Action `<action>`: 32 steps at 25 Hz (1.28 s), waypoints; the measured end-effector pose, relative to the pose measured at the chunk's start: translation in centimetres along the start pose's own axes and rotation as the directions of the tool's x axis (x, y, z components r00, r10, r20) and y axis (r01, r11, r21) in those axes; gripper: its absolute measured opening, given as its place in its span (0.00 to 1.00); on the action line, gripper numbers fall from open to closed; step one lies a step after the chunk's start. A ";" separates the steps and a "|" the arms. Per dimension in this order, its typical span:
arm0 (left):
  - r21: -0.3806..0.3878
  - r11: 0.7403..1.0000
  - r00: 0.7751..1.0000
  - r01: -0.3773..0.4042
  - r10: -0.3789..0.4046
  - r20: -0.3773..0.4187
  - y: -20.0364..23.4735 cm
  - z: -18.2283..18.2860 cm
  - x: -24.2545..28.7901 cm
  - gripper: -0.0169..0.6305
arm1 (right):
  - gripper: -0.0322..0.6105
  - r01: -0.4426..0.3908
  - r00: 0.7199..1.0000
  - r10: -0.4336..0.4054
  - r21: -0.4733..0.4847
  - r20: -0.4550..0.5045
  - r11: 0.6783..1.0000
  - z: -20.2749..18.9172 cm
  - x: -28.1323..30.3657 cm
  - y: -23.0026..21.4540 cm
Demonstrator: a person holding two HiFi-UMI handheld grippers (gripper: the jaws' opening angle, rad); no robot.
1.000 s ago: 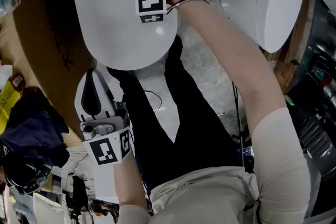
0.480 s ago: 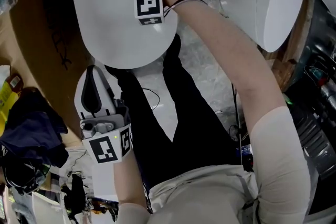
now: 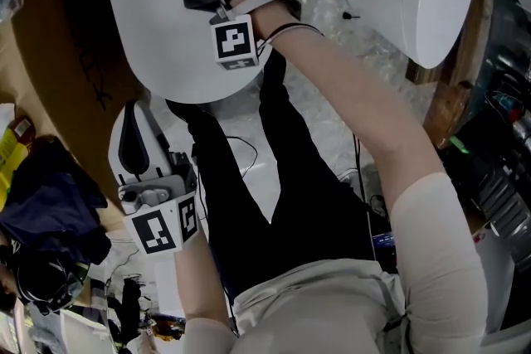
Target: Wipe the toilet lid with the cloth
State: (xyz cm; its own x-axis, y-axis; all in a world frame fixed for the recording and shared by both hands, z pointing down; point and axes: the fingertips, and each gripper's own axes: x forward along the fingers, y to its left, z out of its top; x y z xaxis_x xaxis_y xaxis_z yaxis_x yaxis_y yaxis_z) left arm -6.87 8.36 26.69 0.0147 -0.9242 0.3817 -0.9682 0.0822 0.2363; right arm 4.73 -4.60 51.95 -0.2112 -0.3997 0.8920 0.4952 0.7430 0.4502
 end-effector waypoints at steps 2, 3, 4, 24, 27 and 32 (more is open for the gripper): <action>0.002 1.000 1.000 0.006 -0.006 0.001 -0.1 -0.3 -0.3 0.05 | 0.16 -0.019 1.000 0.019 0.001 0.004 1.000 0.6 -0.7 1.8; 0.004 1.000 1.000 0.013 -0.013 0.001 -0.2 -0.4 -0.5 0.05 | 0.16 -0.027 1.000 0.027 0.005 0.007 1.000 0.9 -1.0 2.8; 0.007 1.000 1.000 0.020 -0.020 0.001 -0.4 -0.5 -0.7 0.05 | 0.16 -0.034 0.999 0.033 0.010 0.011 0.999 1.2 -1.4 3.7; 0.028 0.997 0.997 0.072 -0.072 0.006 -1.6 -1.8 -3.9 0.05 | 0.16 0.058 0.984 -0.090 0.201 0.156 0.978 8.3 -8.2 15.3; 0.033 0.997 0.997 0.073 -0.073 0.007 -1.7 -1.7 -4.0 0.05 | 0.16 -0.013 0.990 -0.010 0.160 0.141 0.987 8.3 -8.7 17.3; 0.036 0.997 0.997 0.071 -0.072 0.004 -1.5 -1.7 -4.0 0.05 | 0.16 -0.339 0.939 0.335 0.061 0.077 0.939 7.7 -9.7 22.5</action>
State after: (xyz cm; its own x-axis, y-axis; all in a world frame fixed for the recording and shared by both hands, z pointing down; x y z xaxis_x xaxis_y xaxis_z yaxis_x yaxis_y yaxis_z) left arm -5.02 12.56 26.28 0.0828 -0.9293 0.3599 -0.9730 0.0027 0.2308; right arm 11.47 20.12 53.72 -0.0978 -0.0852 0.9915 0.4848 0.8660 0.1223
